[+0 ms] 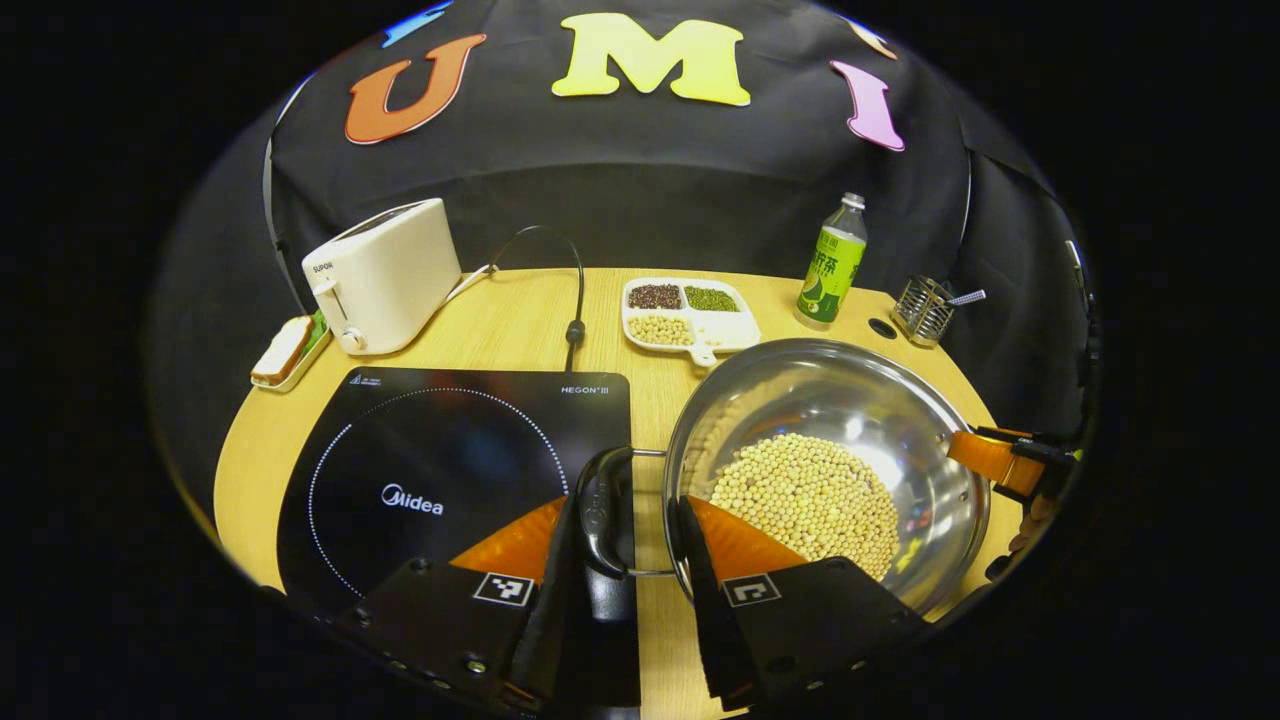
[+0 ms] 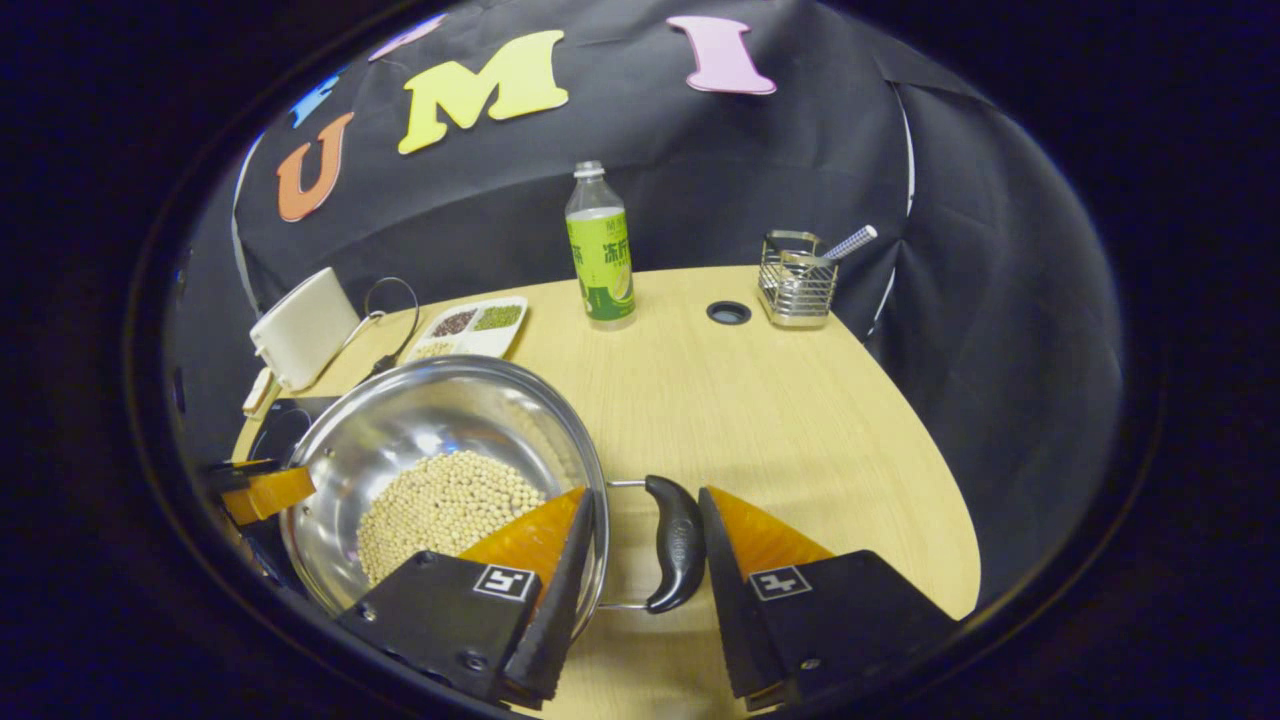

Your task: First push the handle of the pot to place it horizontally, then grasp the pot with both hands and set it on the induction cooktop.

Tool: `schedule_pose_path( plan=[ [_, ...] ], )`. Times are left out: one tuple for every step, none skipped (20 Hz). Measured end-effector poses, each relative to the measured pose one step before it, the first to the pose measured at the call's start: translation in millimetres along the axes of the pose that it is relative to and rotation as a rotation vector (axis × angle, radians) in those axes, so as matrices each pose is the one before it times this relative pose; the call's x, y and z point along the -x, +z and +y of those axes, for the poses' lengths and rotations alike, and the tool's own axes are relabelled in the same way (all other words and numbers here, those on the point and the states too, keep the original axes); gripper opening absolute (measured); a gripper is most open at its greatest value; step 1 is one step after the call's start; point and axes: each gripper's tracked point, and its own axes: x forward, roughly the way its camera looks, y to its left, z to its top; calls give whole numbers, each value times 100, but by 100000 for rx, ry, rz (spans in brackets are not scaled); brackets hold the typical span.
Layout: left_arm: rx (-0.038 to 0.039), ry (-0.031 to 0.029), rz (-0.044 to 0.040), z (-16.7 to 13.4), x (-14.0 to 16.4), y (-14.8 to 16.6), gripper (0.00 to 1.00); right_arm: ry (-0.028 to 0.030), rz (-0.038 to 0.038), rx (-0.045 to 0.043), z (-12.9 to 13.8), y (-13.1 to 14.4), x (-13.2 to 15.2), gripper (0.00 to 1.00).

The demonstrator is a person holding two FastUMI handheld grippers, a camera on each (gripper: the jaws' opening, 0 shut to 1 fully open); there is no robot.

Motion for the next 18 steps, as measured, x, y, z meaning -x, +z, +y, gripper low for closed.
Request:
schedule_pose_path(
  plan=[
    [270, -405, -940, -56, 627, 102, 54, 559, -775, -221, 23, 239, 649, 63],
    [97, -426, -827, -69, 593, 173, 54, 171, -915, -186, 13, 157, 782, 62],
    [251, -270, -514, 28, 641, 167, 54, 44, -378, 20, 80, 239, 859, 62],
    [320, -279, -570, 126, 608, 271, 54, 119, -411, 454, 178, 293, 828, 61],
    [316, -275, -583, 44, 616, 202, 54, 217, -735, 237, 210, 487, 815, 61],
    [305, -123, -1042, 219, 629, 385, 53, 374, -772, 499, 381, 437, 701, 62],
    [-7, 155, -898, 306, 648, 368, 54, 451, -648, 15, 425, 434, 639, 61],
    [-423, 229, -1118, 328, 602, 412, 54, 369, -372, 464, 428, 354, 530, 61],
    [-321, 324, -1193, 437, 616, 464, 54, 378, -420, 369, 484, 481, 515, 61],
    [95, 425, -880, 534, 619, 460, 54, 572, 16, 24, 589, 281, 533, 61],
    [154, 400, -769, 531, 533, 355, 53, 747, 191, 210, 622, 311, 481, 61],
    [133, 525, -803, 512, 535, 421, 54, 730, -98, 58, 651, 398, 470, 61],
    [-390, 361, -1194, 449, 550, 576, 54, 649, 49, 573, 696, 352, 363, 61],
    [-554, 479, -1489, 411, 366, 537, 54, 502, 129, 49, 660, 333, 360, 61],
    [-774, 724, -736, 608, 607, 379, 54, 800, 215, 178, 828, 336, 252, 61],
    [-362, 777, -1202, 752, 566, 512, 54, 858, 333, -150, 752, 309, 189, 62],
    [59, 717, -875, 943, 469, 416, 53, 1134, 196, 476, 994, 380, 212, 62],
    [244, 695, -603, 944, 389, 339, 54, 1031, 162, 231, 924, 402, 125, 62]
  ],
)
